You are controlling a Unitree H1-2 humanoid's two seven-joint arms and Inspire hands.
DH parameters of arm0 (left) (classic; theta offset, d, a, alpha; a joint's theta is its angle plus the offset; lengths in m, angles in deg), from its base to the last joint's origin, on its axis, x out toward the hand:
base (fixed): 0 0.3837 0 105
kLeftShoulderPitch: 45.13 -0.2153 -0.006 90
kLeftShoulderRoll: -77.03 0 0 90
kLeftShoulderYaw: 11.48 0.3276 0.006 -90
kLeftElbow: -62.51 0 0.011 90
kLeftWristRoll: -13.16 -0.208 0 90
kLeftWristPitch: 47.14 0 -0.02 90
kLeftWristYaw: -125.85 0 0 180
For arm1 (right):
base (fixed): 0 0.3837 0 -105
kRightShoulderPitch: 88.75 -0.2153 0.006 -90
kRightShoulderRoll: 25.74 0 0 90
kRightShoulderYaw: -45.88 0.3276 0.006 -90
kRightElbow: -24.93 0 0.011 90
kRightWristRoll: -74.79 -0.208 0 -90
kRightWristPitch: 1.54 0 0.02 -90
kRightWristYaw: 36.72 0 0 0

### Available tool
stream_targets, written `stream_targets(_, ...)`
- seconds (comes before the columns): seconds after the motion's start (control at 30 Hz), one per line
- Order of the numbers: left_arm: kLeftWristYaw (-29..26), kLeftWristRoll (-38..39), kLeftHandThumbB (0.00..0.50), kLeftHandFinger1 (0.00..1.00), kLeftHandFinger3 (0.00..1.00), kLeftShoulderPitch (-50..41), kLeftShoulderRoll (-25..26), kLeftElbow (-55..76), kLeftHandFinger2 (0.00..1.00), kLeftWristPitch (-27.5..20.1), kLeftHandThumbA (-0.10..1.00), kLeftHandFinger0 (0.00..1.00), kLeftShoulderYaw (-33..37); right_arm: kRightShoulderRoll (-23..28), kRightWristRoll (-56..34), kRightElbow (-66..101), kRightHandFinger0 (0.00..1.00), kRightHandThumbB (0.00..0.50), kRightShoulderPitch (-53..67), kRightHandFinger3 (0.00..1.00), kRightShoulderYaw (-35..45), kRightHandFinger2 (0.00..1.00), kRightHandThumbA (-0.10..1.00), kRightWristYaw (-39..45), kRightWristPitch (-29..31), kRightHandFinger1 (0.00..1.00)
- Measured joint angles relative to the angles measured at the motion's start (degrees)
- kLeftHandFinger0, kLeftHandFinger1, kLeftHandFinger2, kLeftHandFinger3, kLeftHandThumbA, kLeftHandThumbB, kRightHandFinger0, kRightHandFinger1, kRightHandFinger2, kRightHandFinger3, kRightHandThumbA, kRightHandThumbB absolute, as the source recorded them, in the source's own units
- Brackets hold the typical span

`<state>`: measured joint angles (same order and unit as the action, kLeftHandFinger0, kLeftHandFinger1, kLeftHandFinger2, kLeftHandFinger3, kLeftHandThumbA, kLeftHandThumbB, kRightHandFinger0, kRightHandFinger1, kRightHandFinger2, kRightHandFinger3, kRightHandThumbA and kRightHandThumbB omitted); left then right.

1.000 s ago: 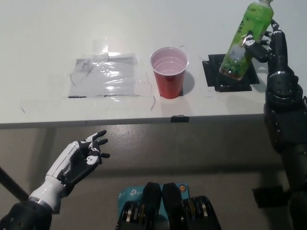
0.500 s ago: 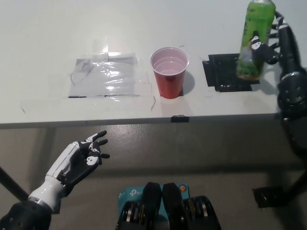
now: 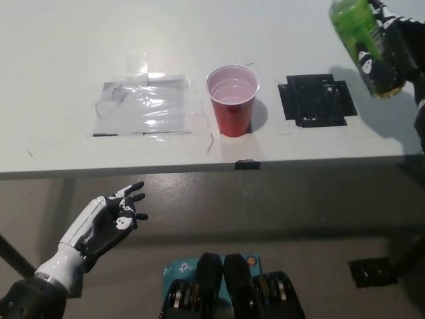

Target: The robot uses its right hand to pick up a bottle kept in the middle of the desk and tilt it into a cup kept next to it to pour water out

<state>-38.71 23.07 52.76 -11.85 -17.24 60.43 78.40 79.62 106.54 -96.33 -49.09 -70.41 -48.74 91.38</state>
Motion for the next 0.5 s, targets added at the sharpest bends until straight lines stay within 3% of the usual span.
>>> stream_targets(0.2,0.21,0.0,0.167,0.95,1.0,-0.01,0.04,0.02,1.0,0.06,0.53,0.78,0.02,-2.0,2.95,0.82,0.0,0.061,0.09,0.31,-0.46,0.1,-0.1,0.41,0.73,0.0)
stream_targets(0.33,0.42,0.0,0.16,0.94,1.0,-0.01,0.04,0.04,1.0,0.08,0.53,0.75,0.08,-4.0,4.06,1.14,0.0,0.122,0.49,0.32,-0.45,0.09,-0.1,0.41,1.46,0.0)
stream_targets(0.43,0.71,-0.01,0.164,0.95,1.0,-0.03,0.04,0.04,1.0,0.08,0.54,0.76,0.12,-5.24,4.9,1.14,0.0,0.075,0.9,0.33,-0.45,0.08,-0.1,0.45,1.84,0.0)
stream_targets(0.5,0.77,-0.02,0.18,0.94,1.0,-0.03,0.04,0.04,1.0,0.08,0.55,0.76,0.16,-6.06,5.21,1.18,0.0,0.099,0.93,0.34,-0.45,0.08,-0.1,0.6,2.12,0.0)
